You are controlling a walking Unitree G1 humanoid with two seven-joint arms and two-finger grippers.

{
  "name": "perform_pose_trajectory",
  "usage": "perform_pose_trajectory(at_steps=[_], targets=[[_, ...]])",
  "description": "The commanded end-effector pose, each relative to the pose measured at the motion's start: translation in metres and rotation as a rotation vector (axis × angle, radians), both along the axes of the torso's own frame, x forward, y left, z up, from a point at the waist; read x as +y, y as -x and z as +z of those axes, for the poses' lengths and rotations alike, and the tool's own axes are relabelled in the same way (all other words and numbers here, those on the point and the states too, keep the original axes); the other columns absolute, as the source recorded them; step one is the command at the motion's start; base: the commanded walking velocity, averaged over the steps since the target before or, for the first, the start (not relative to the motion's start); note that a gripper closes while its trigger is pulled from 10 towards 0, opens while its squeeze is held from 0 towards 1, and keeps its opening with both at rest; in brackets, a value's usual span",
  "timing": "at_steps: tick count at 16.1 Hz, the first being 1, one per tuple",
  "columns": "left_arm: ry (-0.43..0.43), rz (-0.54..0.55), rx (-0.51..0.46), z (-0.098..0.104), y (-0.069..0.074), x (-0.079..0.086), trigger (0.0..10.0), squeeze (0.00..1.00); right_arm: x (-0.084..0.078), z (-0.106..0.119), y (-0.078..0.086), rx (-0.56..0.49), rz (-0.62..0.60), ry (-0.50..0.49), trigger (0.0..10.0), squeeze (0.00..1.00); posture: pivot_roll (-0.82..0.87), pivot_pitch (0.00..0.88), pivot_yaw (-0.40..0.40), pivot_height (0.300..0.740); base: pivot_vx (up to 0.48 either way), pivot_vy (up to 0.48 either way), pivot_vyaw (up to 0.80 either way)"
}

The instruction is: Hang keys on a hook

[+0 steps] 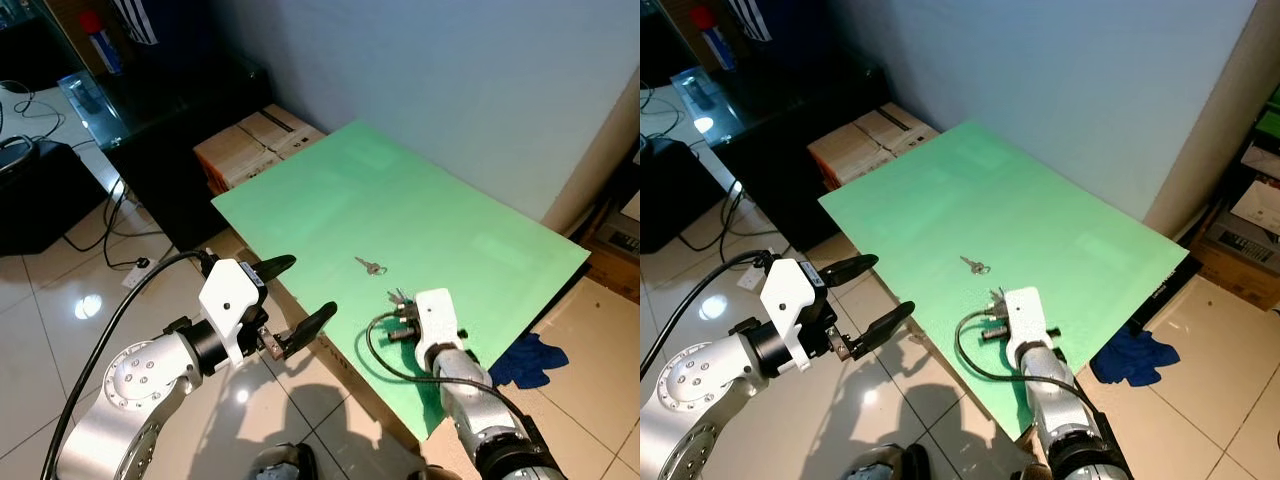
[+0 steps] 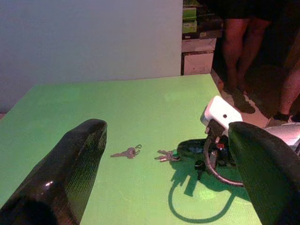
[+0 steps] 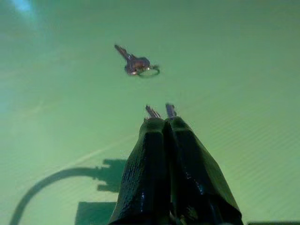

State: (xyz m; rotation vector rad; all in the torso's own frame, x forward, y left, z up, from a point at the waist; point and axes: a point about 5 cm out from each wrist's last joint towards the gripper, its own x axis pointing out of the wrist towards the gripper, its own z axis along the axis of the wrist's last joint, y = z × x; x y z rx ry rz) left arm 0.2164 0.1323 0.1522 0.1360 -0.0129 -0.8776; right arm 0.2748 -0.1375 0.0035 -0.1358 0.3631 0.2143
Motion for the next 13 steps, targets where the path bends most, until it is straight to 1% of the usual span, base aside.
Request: perform_pose_trajectory(at_steps=[1, 2, 3, 4, 5, 6, 8, 9, 13], targets=[[-0.011, 0.005, -0.014, 0.003, 0.0, 0.001, 10.0, 0.0, 0.003, 0.0, 0.002, -0.004, 0.0, -0.021, 0.0, 0.0, 0.12, 0.116, 0.145, 0.74, 0.0, 0.0, 0.0], [-0.011, 0.006, -0.015, 0.003, -0.001, 0.001, 10.0, 0.0, 0.0, -0.002, 0.004, 0.006, 0.001, 0.004, 0.0, 0.0, 0.12, 0.115, 0.144, 0.74, 0.0, 0.0, 0.0], [-0.011, 0.006, -0.016, 0.003, -0.001, 0.001, 10.0, 0.0, 0.0, -0.003, 0.005, 0.012, 0.002, 0.017, 0.7, 0.0, 0.12, 0.115, 0.144, 0.74, 0.0, 0.0, 0.0], [-0.012, 0.007, -0.016, 0.003, -0.001, 0.002, 10.0, 0.0, -0.001, -0.007, 0.008, 0.035, 0.014, 0.034, 9.6, 0.0, 0.12, 0.114, 0.141, 0.74, 0.0, 0.0, 0.0], [-0.012, 0.009, -0.016, 0.003, 0.0, 0.002, 10.0, 0.0, -0.001, -0.009, 0.014, 0.046, 0.03, 0.037, 10.0, 0.05, 0.12, 0.114, 0.14, 0.74, 0.0, 0.0, 0.0], [-0.013, 0.012, -0.017, 0.003, 0.0, 0.002, 10.0, 0.0, -0.002, -0.009, 0.019, 0.044, 0.016, 0.046, 10.0, 1.0, 0.12, 0.114, 0.14, 0.74, 0.0, 0.0, 0.0], [-0.012, 0.013, -0.018, 0.003, 0.0, 0.002, 10.0, 0.0, -0.006, -0.012, 0.028, 0.052, -0.014, 0.041, 10.0, 1.0, 0.12, 0.112, 0.139, 0.74, 0.0, 0.0, 0.0], [-0.011, 0.013, -0.018, 0.003, 0.0, 0.002, 10.0, 0.0, -0.006, -0.012, 0.029, 0.052, -0.016, 0.04, 10.0, 1.0, 0.12, 0.113, 0.141, 0.74, 0.0, 0.0, 0.0], [-0.008, 0.01, -0.015, 0.003, 0.0, 0.002, 10.0, 0.0, -0.008, -0.011, 0.035, 0.054, 0.023, 0.052, 10.0, 1.0, 0.12, 0.115, 0.143, 0.74, 0.0, 0.0, 0.0]])
